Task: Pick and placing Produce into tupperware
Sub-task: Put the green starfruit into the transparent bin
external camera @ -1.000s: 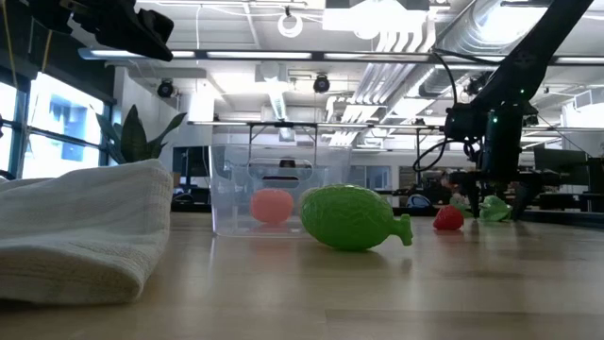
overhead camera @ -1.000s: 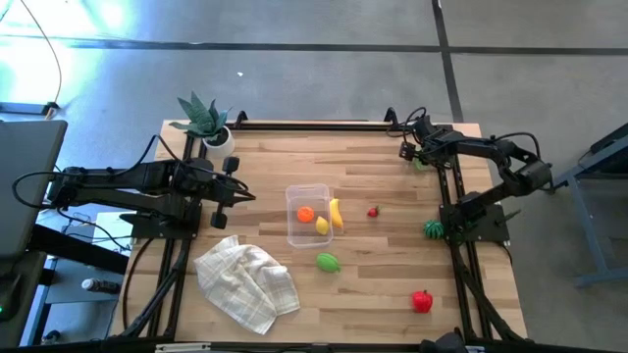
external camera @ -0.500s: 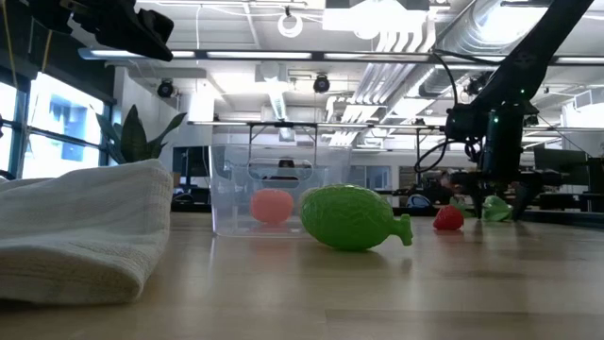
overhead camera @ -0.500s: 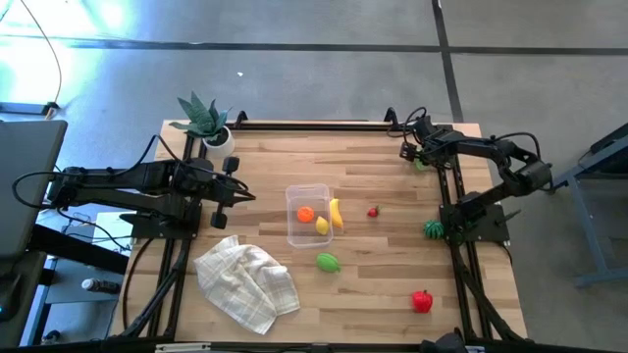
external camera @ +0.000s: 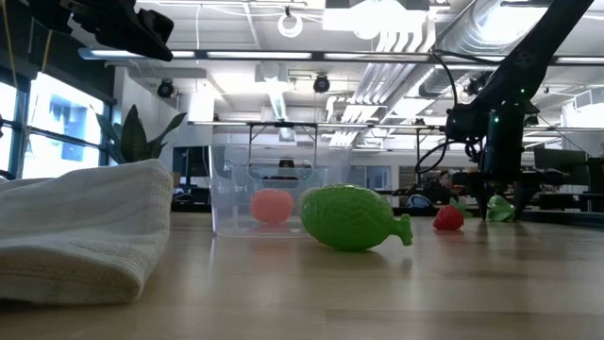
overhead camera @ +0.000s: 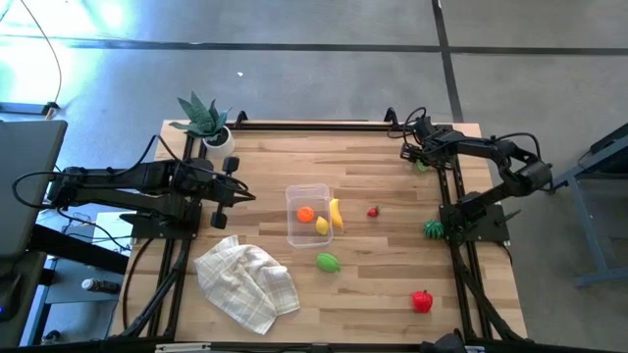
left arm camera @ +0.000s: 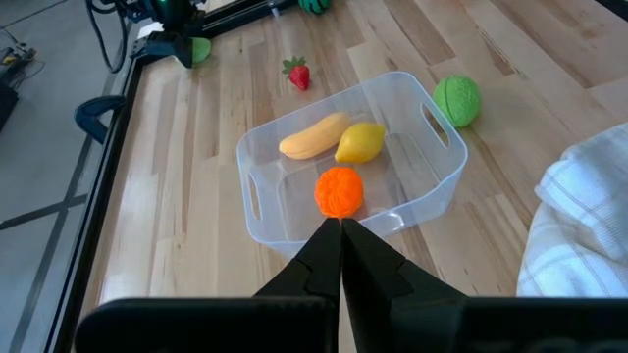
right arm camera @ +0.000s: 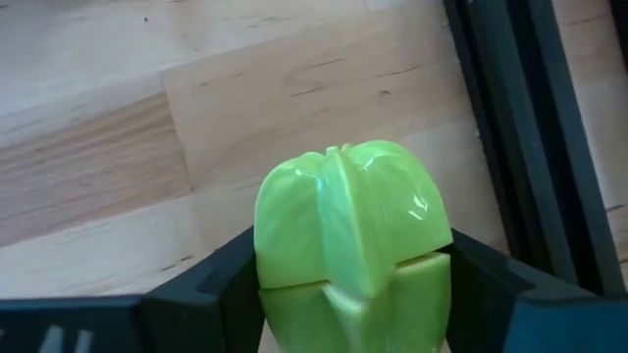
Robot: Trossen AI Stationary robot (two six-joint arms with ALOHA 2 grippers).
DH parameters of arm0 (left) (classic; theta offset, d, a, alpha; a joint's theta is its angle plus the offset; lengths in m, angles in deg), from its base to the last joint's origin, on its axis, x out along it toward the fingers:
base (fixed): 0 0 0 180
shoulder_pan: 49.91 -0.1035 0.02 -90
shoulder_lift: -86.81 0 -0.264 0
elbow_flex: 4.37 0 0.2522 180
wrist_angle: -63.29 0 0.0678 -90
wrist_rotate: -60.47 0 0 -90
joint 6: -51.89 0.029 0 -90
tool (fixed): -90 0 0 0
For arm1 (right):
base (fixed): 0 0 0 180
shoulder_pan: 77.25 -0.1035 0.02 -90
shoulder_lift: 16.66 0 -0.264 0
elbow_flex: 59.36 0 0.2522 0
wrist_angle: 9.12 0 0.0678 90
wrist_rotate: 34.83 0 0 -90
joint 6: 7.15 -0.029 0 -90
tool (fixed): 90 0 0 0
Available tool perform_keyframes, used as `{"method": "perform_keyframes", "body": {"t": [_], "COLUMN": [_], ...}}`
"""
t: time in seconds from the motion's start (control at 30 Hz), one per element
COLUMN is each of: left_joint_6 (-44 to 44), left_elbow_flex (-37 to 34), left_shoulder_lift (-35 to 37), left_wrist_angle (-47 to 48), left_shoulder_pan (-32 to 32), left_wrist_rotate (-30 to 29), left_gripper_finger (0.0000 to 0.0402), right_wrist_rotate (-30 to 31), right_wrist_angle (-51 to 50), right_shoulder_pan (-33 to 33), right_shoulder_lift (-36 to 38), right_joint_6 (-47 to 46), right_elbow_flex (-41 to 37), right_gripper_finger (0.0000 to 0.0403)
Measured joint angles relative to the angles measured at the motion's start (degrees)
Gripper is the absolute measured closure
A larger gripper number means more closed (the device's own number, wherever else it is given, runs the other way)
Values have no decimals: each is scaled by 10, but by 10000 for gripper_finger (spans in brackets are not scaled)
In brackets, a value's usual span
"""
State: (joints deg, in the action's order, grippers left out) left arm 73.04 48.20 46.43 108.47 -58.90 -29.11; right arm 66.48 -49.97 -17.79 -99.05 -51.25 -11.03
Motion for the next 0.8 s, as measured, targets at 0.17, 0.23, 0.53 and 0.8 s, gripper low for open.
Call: {"method": "perform_keyframes", "body": {"t": [0.17, 0.23, 0.53, 0.8], "left_joint_6": [0, 0, 0, 0], "left_elbow_flex": [0, 0, 0, 0], "left_shoulder_lift": [0, 0, 0, 0], "left_wrist_angle": [0, 0, 0, 0], "left_shoulder_pan": [0, 0, 0, 0], "left_wrist_rotate": [0, 0, 0, 0], "left_gripper_finger": [399, 399, 399, 399], "right_wrist_rotate": [0, 0, -2, -12], "right_wrist_angle": [0, 0, 0, -5], "right_shoulder_pan": [0, 0, 0, -6], "right_shoulder_lift": [0, 0, 0, 7], "right_joint_6": [2, 4, 9, 17], "right_elbow_flex": [0, 0, 0, 0], "right_gripper_finger": [189, 189, 189, 190]}}
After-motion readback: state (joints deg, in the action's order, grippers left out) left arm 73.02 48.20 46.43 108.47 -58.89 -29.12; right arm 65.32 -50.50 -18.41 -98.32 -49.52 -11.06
